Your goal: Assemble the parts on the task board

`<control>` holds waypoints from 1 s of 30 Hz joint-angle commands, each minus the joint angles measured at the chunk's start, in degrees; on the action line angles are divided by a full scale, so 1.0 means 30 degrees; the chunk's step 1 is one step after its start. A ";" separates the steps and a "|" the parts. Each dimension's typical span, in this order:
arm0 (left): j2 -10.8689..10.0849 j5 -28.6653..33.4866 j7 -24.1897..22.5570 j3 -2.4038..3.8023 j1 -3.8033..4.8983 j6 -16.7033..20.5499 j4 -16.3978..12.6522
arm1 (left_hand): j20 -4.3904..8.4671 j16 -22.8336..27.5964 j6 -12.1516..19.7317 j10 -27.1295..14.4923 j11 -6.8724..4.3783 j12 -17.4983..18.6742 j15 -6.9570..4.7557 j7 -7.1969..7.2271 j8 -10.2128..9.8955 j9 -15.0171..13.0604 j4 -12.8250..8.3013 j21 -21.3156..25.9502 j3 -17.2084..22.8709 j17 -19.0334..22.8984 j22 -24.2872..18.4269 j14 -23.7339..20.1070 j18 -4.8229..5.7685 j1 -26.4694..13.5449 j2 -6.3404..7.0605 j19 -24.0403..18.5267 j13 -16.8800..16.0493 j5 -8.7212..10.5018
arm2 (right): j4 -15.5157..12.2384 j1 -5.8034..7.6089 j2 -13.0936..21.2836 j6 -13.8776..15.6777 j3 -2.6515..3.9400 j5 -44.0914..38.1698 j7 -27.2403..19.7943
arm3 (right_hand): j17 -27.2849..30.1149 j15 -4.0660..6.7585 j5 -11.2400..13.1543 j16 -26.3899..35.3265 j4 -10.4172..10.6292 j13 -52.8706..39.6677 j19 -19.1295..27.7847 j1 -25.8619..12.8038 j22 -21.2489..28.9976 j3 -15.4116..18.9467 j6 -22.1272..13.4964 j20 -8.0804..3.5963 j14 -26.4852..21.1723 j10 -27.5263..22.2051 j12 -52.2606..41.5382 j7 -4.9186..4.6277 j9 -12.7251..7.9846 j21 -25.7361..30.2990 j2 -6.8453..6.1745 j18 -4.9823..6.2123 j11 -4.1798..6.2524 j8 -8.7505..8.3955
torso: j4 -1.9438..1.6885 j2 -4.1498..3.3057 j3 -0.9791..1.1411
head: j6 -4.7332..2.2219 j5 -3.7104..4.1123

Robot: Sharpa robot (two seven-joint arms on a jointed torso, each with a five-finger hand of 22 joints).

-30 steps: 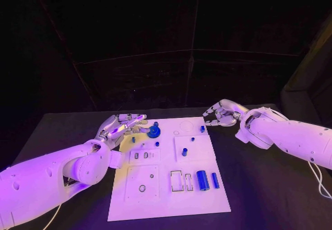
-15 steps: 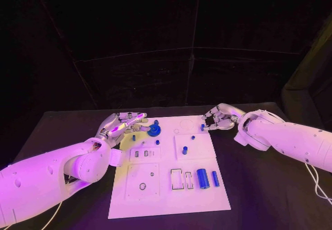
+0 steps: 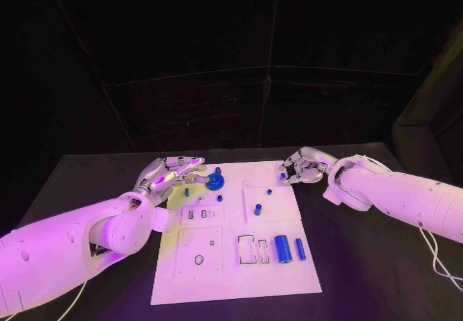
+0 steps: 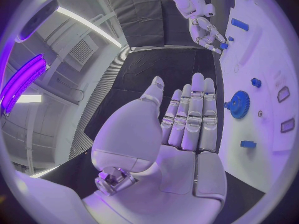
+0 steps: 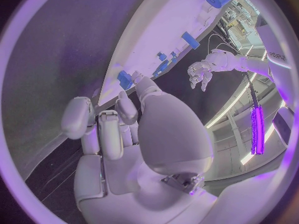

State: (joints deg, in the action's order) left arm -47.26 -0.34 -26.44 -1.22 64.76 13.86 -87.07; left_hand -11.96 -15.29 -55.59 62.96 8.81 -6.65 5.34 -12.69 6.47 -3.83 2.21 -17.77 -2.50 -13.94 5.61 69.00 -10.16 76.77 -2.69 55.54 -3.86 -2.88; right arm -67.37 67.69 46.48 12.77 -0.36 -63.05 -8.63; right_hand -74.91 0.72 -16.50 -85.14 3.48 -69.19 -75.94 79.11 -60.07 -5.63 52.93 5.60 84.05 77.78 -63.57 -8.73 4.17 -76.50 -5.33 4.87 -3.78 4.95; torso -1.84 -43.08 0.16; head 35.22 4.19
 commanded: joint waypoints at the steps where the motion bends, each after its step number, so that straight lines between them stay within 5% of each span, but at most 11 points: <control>1: 0.0009 -0.0080 0.0048 0.0012 0.0021 -0.0207 -0.0017 | -0.0007 0.0127 0.0080 -0.0078 -0.0027 -0.0103 0.0016 0.0108 -0.0009 -0.0028 -0.0072 0.0128 -0.0035 -0.0022 -0.0020 -0.0181 -0.0112 0.0009 -0.0214 -0.0183 0.0000 0.0016 | 0.0054 -0.0016 -0.0074 -0.0353 0.0007 -0.0029 0.0018 | -0.1507 0.0051 0.0115 -0.0112 -0.0166 0.0006 -0.0029 0.0085 -0.0032 -0.0034 0.0220 -0.0112 0.1232 -0.0020 -0.0084 0.0010 0.0028 -0.0004 0.0232 0.0295 0.0123 0.0109 | -0.0001 0.0011 -0.0001 | 0.0025 -0.0019; 22: 0.0010 -0.0082 0.0137 0.0011 0.0022 -0.0245 0.0084 | -0.0009 0.0136 0.0081 -0.0082 -0.0031 -0.0111 0.0015 0.0112 -0.0002 -0.0028 -0.0107 0.0142 -0.0033 -0.0026 -0.0031 -0.0200 -0.0113 0.0048 -0.0242 -0.0189 0.0002 0.0015 | 0.0309 -0.0218 -0.0311 -0.0530 0.0008 -0.0029 0.0100 | -0.1506 0.0167 0.1300 -0.0066 -0.0476 0.0080 -0.0146 0.0457 -0.0093 -0.0619 0.1157 -0.0225 0.1233 0.0056 -0.0218 0.0150 0.0062 -0.0016 0.0997 0.0278 0.0259 0.0573 | 0.0015 0.0008 0.0023 | 0.0062 0.0117; 30: 0.0013 -0.0082 0.0154 0.0011 0.0022 -0.0247 0.0111 | -0.0009 0.0136 0.0081 -0.0082 -0.0031 -0.0111 0.0015 0.0112 -0.0002 -0.0028 -0.0107 0.0142 -0.0033 -0.0026 -0.0031 -0.0200 -0.0113 0.0048 -0.0242 -0.0189 0.0002 0.0015 | 0.0288 -0.0222 -0.0310 0.0057 0.0009 -0.0010 -0.0276 | -0.1767 0.0478 0.1837 -0.0160 -0.0599 -0.0136 -0.0369 0.0580 -0.0456 -0.1264 0.2833 -0.0457 0.1298 0.0246 -0.0590 0.0678 0.0260 -0.0185 0.1545 0.0220 0.0674 0.1356 | 0.0016 0.0008 0.0025 | 0.0066 0.0151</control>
State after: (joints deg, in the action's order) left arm -47.27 -0.34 -26.22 -1.23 64.76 13.83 -86.71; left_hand -11.96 -15.08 -55.59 62.96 8.81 -6.65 5.54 -12.69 6.47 -3.83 2.22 -17.53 -2.50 -13.92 5.57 68.80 -10.17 77.03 -2.94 55.54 -3.87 -2.88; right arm -66.36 66.94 45.57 11.91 -0.33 -63.07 -8.34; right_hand -74.90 1.80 -11.19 -85.36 1.70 -69.39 -77.01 80.70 -61.13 -8.93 60.26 4.57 84.05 78.53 -65.05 -7.10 4.53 -76.73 -1.61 4.87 -2.21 8.25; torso -1.79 -43.05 0.22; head 35.39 4.64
